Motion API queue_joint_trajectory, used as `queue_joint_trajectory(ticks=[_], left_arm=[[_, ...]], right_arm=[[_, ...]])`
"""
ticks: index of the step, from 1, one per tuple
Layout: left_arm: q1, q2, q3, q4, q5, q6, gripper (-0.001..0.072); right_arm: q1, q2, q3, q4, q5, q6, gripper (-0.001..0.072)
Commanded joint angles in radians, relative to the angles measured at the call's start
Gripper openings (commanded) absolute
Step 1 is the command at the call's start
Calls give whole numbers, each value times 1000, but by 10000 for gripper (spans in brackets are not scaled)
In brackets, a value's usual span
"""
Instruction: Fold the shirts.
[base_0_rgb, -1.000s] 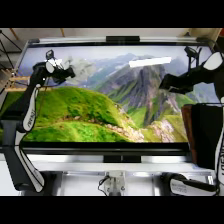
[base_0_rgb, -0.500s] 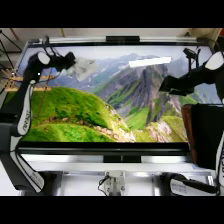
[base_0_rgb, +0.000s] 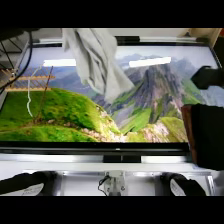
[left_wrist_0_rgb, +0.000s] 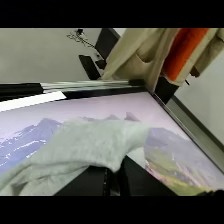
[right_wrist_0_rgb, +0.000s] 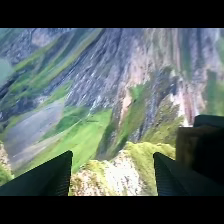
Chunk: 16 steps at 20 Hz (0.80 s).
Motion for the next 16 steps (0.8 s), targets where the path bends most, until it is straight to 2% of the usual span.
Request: queue_joint_trajectory(ticks=[1,2,4,6,8,10,12,13,16], left_arm=[[-152,99,-97,270,-237,-113,37],[-186,96,-161,329,-301,-136,37],[-245,92,-357,350,-283,-186,38],[-286,79,-567,350,-183,-252,38],[-291,64,-726,349,-127,-342,39],[-283,64,-797,350,-135,-349,39],[-272,66,-803,350,-177,-325,39],[-267,69,-803,352,-190,-306,39],[-260,72,-803,354,-225,-270,39]], right_arm=[[0,156,6,-79,72,5,604],[0,162,4,-70,123,25,604],[0,162,-64,-21,196,47,604],[0,162,-222,72,171,53,604],[1,161,-442,148,70,53,604],[1,156,-675,219,-47,54,605],[1,137,-877,367,-104,22,607],[1,124,-969,415,-133,-17,647],[1,66,-1121,464,-182,-28,667]])
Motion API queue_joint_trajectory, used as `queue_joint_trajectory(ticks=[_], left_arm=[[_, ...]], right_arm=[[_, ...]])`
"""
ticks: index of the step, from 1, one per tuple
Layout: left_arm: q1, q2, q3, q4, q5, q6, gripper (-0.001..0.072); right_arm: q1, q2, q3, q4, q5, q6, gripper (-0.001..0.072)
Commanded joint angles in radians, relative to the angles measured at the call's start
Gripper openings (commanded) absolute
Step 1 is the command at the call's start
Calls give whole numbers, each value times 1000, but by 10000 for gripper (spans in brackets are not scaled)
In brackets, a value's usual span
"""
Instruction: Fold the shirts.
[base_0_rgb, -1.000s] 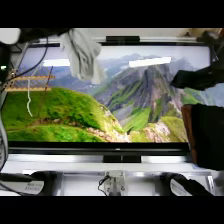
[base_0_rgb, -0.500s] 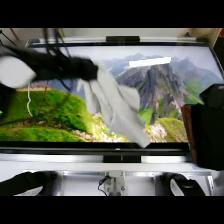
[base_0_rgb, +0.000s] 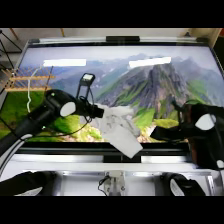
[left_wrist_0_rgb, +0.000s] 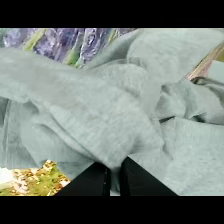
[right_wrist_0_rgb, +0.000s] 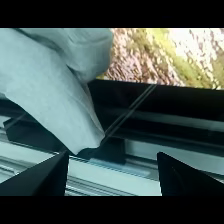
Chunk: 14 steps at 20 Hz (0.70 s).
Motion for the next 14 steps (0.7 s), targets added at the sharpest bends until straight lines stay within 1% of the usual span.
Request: queue_joint_trajectory(ticks=[1,4,5,9,10,11,12,13,14], left_arm=[[6,2,-25,6,-37,31,39],[6,2,-25,7,-35,31,39],[6,2,-25,9,-35,31,39],[7,2,-25,32,-37,31,39],[7,2,-25,37,-40,31,40],[7,2,-25,40,-43,31,40],[7,2,-24,46,-56,31,39],[7,3,-24,58,-77,32,39],[6,7,-16,82,-120,51,39]], right_arm=[[0,-63,-204,141,-95,-42,667],[0,-117,-227,263,-171,-94,664],[14,-136,-227,302,-195,-107,638],[213,-226,-227,352,-336,-108,634],[256,-247,-227,369,-384,-108,474],[284,-257,-227,388,-435,-98,163],[290,-256,-225,415,-459,-86,73],[285,-250,-206,423,-453,-97,73],[272,-236,-167,406,-418,-121,72]])
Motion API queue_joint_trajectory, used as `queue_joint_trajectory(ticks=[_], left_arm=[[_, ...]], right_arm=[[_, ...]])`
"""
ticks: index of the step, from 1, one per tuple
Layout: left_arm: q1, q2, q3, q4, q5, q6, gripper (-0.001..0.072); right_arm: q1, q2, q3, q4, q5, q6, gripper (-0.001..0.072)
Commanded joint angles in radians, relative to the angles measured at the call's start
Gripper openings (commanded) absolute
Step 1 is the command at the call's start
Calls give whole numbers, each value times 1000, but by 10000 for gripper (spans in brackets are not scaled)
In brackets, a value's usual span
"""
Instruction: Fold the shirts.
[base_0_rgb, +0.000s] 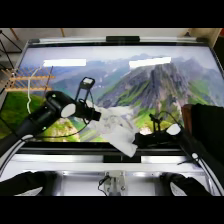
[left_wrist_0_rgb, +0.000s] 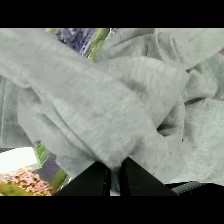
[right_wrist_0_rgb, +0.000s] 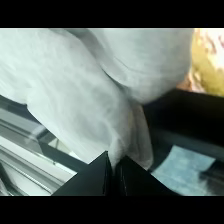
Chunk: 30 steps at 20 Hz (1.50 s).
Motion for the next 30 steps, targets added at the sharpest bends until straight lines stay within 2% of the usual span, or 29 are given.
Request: queue_joint_trajectory(ticks=[1,3,6,8,10,13,16,18,20,22,25,27,28,29,30], left_arm=[[0,12,29,58,-112,68,39],[-3,51,108,101,-213,160,38],[-3,165,285,138,-280,180,38],[-10,251,417,102,-279,177,38],[-34,327,516,52,-275,177,38],[-58,395,524,43,-321,108,38],[-58,377,480,47,-468,99,38],[-58,354,396,51,-467,99,39],[-57,309,279,66,-381,99,39],[-57,248,165,82,-181,100,39],[-24,88,75,116,183,87,39],[27,-48,101,115,288,16,40],[58,-115,118,111,292,-15,43],[89,-171,134,72,271,-33,159],[117,-211,154,5,220,-32,565]], right_arm=[[11,21,92,0,7,-40,73],[-38,106,259,-101,140,-78,73],[-109,267,616,-303,311,-114,73],[-140,378,862,-401,303,-113,73],[-145,469,1023,-423,245,-98,73],[-145,562,1090,-441,233,-7,73],[-145,585,1089,-520,358,77,73],[-145,554,1076,-563,467,78,73],[-145,491,1020,-581,568,87,73],[-145,416,903,-579,574,87,73],[-145,278,704,-578,319,90,74],[-145,150,637,-534,131,127,74],[-145,84,634,-498,86,137,74],[-145,18,634,-441,56,137,74],[-145,-34,635,-388,44,136,74]])
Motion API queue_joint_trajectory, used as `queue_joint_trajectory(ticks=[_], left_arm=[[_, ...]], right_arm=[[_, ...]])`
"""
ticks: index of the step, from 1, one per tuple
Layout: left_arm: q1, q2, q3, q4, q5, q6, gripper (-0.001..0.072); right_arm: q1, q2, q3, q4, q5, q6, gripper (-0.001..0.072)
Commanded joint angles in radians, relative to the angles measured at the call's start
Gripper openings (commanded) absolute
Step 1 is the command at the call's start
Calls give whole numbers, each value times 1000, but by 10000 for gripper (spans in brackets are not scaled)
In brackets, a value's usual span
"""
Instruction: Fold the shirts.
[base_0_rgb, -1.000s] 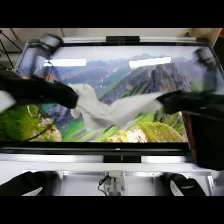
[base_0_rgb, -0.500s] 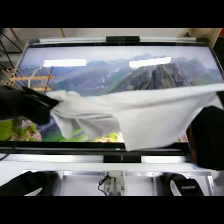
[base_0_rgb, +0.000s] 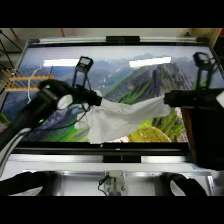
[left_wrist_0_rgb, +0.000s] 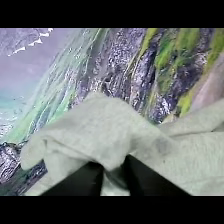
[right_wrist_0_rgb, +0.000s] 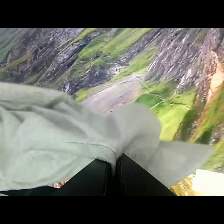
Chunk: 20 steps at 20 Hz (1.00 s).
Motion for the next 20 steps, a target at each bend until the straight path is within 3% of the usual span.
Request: queue_joint_trajectory(ticks=[1,5,8,10,14,16,20], left_arm=[[98,-168,49,-146,-24,-45,712],[218,-133,178,-178,-489,209,720],[283,-27,68,-282,-567,223,720],[284,29,-126,-422,-475,200,720],[228,37,-482,-730,-77,194,720],[201,24,-549,-798,88,200,720],[184,-38,-554,-911,207,201,720]], right_arm=[[0,-197,-44,166,-142,7,74],[1,-253,-44,175,-99,-61,74],[1,-250,-44,106,-34,-71,74],[1,-250,-44,79,2,-83,74],[1,-250,-44,80,27,-93,74],[1,-250,-44,80,31,-95,74],[1,-250,-44,80,30,-98,74]])
